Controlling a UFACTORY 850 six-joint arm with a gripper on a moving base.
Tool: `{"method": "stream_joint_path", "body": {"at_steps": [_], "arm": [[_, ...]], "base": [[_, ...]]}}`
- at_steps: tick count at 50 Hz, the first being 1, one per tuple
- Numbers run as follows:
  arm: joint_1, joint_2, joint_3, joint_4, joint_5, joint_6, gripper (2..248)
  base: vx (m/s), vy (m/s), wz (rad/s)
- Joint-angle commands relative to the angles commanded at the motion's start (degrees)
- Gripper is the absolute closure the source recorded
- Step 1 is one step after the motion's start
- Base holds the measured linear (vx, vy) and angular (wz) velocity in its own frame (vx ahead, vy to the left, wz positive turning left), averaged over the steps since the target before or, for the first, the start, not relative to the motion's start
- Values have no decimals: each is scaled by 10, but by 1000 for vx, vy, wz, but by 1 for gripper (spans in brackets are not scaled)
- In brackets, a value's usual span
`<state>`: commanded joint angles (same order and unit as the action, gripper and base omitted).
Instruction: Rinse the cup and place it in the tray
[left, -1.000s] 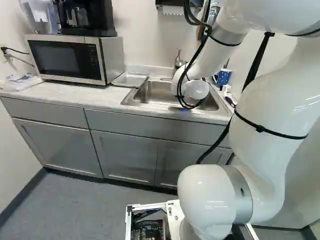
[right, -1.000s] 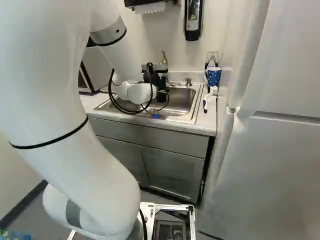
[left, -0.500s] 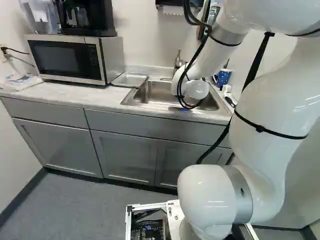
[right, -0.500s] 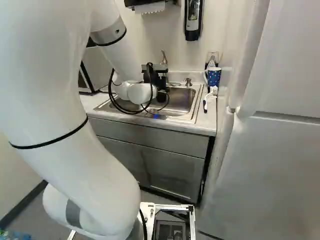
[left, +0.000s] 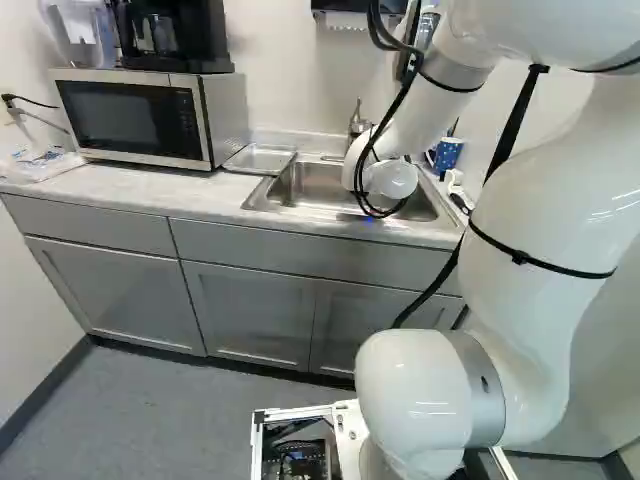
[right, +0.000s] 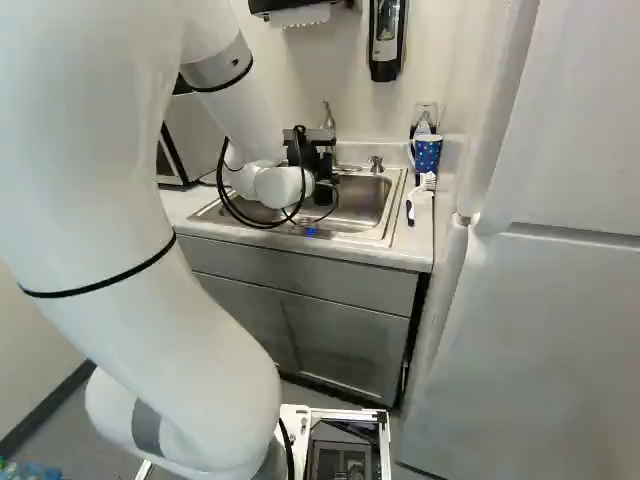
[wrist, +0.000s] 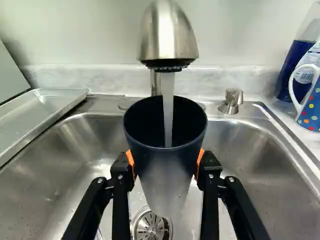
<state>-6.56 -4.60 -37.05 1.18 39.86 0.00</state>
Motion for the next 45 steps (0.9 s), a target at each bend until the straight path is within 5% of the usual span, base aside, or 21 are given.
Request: {"method": "stream_joint_path", "body": {"at_steps": [45], "arm": [[0, 0, 0, 0, 0, 0, 124]], "base": [[0, 0, 0]]}}
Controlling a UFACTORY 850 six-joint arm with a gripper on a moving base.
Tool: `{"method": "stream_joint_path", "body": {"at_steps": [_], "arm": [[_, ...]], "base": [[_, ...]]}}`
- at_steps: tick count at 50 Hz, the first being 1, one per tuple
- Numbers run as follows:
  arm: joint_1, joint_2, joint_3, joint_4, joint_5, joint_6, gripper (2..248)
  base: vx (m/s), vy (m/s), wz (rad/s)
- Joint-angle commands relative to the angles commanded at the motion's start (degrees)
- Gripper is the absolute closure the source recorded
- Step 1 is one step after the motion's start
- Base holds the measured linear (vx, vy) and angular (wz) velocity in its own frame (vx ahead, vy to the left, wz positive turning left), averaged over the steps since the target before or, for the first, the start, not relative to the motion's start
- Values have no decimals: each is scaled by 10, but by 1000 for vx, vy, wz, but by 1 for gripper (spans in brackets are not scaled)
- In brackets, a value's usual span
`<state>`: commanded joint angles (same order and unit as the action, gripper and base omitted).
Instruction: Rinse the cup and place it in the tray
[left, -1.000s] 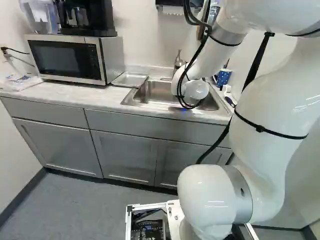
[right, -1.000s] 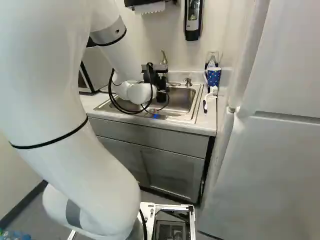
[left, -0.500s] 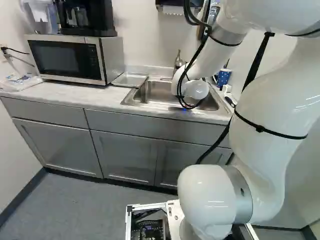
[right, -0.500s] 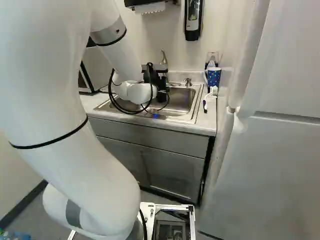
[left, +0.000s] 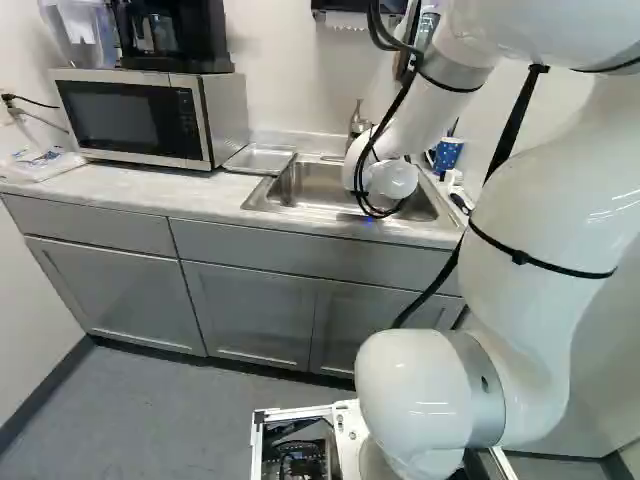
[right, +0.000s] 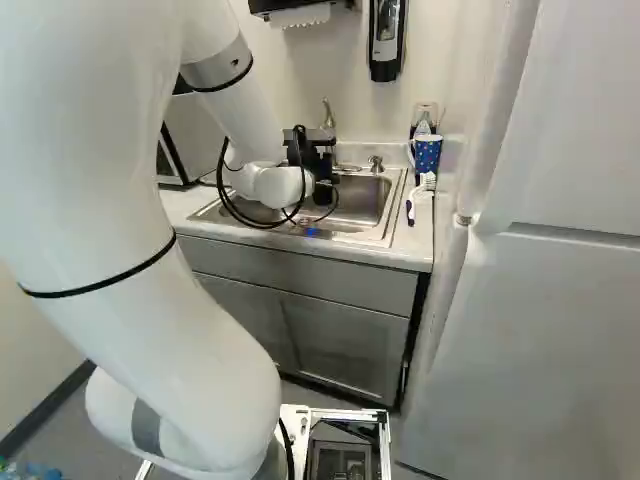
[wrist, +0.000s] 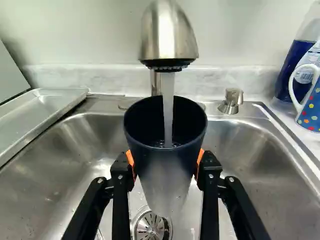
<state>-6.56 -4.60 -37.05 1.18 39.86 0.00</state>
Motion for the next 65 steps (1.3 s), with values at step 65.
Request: {"method": "stream_joint_path", "body": {"at_steps": [65], "arm": [[0, 0, 0, 0, 0, 0, 124]], "base": [[0, 0, 0]]}}
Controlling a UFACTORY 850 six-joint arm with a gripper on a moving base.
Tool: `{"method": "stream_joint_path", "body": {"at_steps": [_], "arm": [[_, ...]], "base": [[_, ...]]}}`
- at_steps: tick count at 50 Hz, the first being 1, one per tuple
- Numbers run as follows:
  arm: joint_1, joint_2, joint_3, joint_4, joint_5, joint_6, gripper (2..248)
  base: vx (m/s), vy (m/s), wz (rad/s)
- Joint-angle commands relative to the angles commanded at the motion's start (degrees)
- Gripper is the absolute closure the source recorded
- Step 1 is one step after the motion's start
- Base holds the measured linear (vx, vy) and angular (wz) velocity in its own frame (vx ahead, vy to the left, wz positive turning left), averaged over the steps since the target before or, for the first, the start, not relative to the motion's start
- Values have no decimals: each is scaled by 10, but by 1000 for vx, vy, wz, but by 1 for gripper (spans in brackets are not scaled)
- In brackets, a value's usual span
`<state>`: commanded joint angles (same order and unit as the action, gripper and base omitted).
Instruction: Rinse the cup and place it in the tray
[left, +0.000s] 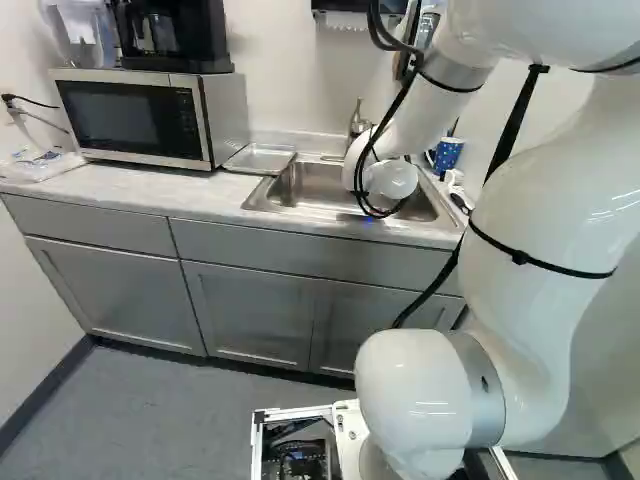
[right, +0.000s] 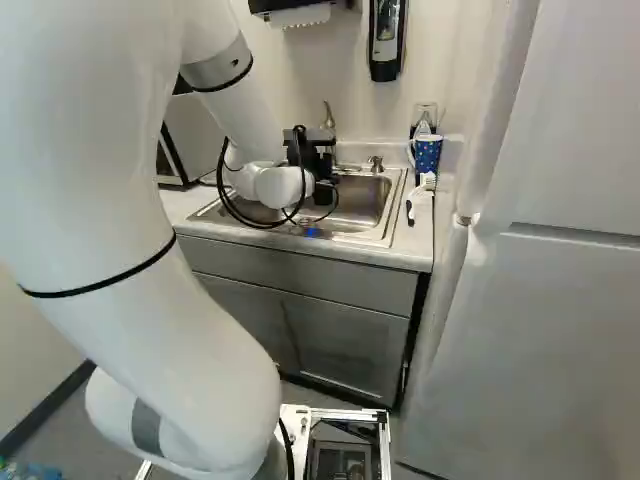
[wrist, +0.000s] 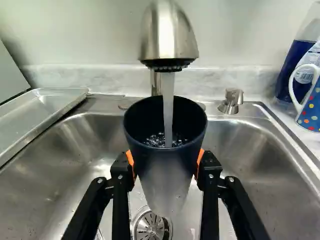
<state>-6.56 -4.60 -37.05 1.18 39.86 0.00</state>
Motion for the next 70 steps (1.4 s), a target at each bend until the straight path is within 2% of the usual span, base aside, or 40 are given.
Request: {"method": "stream_joint_path", "body": {"at_steps": [70], "arm": [[0, 0, 0, 0, 0, 0, 124]], "base": [[0, 0, 0]]}}
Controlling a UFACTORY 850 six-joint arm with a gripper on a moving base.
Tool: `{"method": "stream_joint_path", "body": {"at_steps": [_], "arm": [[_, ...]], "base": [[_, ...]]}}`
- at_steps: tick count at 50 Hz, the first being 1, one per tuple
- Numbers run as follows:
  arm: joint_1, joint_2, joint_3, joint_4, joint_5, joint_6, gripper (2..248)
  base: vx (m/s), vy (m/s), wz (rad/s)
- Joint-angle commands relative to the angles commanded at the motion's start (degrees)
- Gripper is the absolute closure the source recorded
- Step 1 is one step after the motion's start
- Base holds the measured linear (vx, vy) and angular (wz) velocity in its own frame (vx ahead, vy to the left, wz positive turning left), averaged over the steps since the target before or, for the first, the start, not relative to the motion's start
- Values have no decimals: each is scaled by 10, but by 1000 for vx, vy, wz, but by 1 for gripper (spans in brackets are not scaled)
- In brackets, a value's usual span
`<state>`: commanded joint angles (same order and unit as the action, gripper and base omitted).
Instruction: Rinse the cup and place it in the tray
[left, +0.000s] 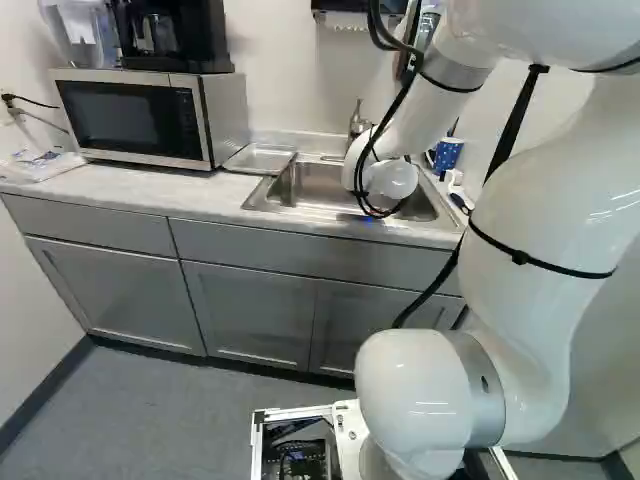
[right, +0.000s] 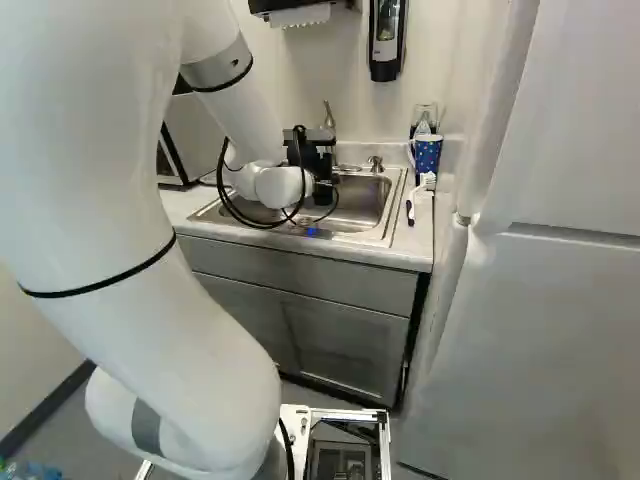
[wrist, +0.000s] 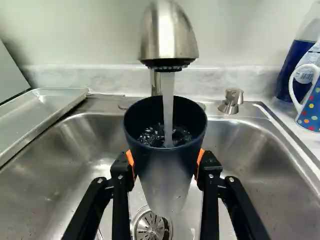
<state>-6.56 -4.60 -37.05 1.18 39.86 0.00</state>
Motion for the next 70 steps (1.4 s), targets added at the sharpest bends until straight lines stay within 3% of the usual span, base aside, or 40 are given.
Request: {"method": "stream_joint_path", "body": {"at_steps": [34, 70], "arm": [[2, 0, 0, 0, 0, 0, 124], [62, 22, 0, 0, 0, 0, 124]], "base": [[0, 0, 0], [0, 0, 0]]}}
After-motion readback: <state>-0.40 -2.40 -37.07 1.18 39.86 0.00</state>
